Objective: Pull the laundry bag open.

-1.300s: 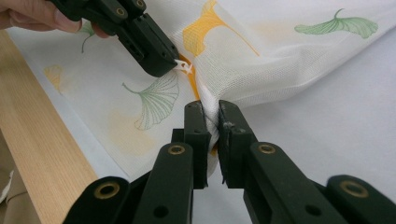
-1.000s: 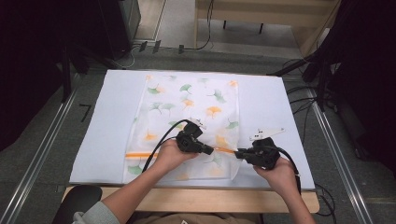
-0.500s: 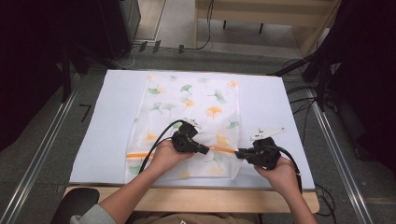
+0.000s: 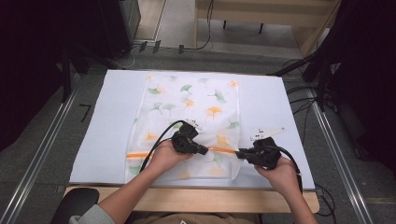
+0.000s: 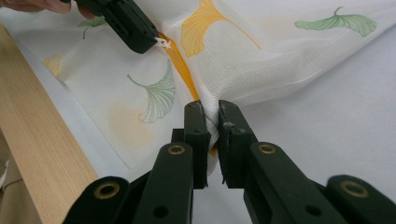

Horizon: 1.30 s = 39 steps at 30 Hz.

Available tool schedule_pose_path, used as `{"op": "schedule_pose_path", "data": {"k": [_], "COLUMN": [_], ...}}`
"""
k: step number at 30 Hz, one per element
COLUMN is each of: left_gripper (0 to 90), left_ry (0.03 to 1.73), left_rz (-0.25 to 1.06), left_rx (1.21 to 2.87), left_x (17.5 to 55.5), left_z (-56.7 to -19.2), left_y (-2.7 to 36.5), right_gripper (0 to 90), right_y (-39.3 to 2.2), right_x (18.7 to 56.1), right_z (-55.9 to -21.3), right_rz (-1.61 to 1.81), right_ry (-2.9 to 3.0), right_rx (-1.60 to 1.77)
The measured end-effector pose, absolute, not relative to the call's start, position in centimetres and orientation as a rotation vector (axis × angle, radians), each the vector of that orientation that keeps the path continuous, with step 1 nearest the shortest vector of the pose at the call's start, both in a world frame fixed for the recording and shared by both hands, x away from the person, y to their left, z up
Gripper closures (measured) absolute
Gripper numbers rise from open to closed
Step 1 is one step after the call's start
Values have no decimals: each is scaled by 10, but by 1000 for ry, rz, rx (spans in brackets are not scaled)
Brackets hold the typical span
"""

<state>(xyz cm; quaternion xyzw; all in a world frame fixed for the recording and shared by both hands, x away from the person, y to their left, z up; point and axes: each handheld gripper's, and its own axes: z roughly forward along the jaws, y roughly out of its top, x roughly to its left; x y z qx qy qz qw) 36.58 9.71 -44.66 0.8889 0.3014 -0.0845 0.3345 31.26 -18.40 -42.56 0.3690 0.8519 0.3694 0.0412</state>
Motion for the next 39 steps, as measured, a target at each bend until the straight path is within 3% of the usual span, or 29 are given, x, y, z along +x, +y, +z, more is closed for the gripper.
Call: {"op": "schedule_pose_path", "data": {"k": [16, 39], "left_gripper": [900, 900], "left_ry": [849, 842], "left_rz": [-264, -263], "left_rx": [2313, 2298], "left_x": [367, 369], "left_z": [-440, -439], "left_y": [133, 135], "right_gripper": [849, 849], "right_y": [-184, -181], "right_x": [313, 314], "right_z": [-427, -428], "right_rz": [1129, 1124], "right_ry": [2613, 2621], "right_rx": [1131, 1133]}}
